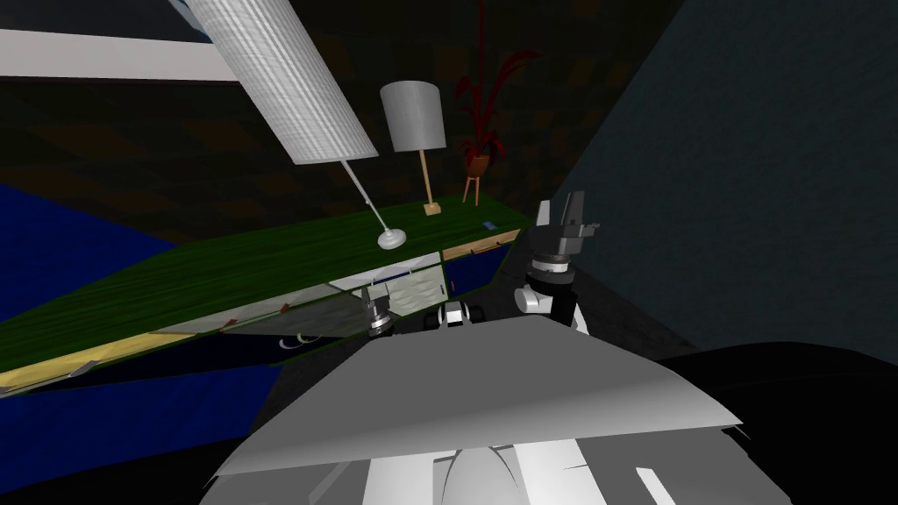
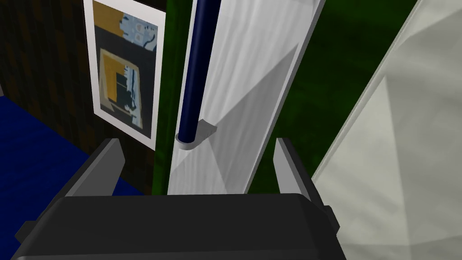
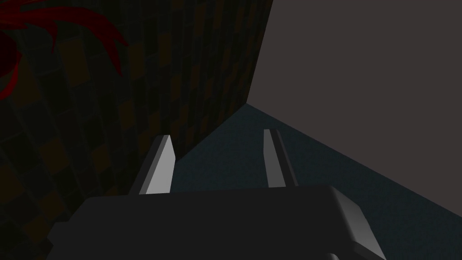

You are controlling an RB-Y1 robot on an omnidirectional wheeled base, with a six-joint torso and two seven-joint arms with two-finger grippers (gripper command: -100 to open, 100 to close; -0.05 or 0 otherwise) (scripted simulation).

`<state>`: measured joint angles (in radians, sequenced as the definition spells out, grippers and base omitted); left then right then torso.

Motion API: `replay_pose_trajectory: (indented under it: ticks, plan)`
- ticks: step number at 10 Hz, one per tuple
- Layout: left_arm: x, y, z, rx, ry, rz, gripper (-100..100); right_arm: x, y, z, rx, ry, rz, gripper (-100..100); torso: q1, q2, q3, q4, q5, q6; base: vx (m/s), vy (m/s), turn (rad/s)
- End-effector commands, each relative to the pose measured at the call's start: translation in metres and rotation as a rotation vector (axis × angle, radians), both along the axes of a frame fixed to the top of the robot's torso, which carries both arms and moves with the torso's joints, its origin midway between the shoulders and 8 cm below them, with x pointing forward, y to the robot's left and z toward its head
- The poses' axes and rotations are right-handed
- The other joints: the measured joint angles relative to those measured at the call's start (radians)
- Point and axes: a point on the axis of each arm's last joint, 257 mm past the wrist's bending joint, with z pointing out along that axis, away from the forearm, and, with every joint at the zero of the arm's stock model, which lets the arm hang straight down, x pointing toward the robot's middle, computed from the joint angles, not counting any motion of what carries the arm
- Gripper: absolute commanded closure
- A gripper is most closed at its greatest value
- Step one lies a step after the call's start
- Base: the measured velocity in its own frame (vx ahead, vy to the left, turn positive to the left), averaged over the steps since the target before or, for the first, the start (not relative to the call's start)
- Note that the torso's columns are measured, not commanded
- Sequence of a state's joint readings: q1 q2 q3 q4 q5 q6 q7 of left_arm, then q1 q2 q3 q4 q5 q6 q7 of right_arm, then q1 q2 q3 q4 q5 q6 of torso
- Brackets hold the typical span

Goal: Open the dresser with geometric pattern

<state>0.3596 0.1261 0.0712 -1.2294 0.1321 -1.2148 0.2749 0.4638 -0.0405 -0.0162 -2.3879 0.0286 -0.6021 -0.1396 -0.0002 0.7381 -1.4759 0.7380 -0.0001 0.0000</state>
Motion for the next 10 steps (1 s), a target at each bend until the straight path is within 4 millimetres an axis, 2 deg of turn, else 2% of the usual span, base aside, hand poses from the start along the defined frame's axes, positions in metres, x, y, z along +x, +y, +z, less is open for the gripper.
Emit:
replay_pose_trajectory:
  ticks: [1, 3, 4, 8, 10]
  plan:
    - [0.011, 0.007, 0.010, 0.000, 0.002, -0.002, -100, 0.000, 0.000, 0.000, 0.000, 0.000, 0.000, 0, 0.000, 0.000, 0.000, 0.000, 0.000, 0.000, 0.000, -0.025, 0.008]
    - [0.011, 0.008, 0.010, 0.000, 0.002, -0.002, -100, 0.000, 0.000, 0.000, 0.000, 0.000, 0.000, 0, 0.000, 0.000, 0.000, 0.000, 0.000, 0.000, 0.000, -0.016, 0.006]
    - [0.003, 0.002, 0.003, -0.001, 0.002, -0.001, 100, 0.000, 0.000, 0.000, 0.000, 0.000, 0.000, 0, 0.001, 0.000, 0.000, 0.000, 0.000, 0.000, 0.001, 0.014, -0.025]
    - [-0.013, -0.008, -0.010, -0.002, 0.002, 0.002, 100, 0.000, 0.000, 0.000, 0.000, 0.000, 0.000, 0, 0.002, 0.002, 0.002, 0.001, 0.001, -0.002, 0.003, 0.028, -0.010]
    - [-0.007, -0.003, 0.000, -0.001, 0.001, -0.005, 100, 0.000, 0.000, 0.000, 0.000, 0.000, 0.000, 0, 0.003, 0.000, 0.000, 0.000, 0.001, -0.001, -0.039, -0.019, 0.006]
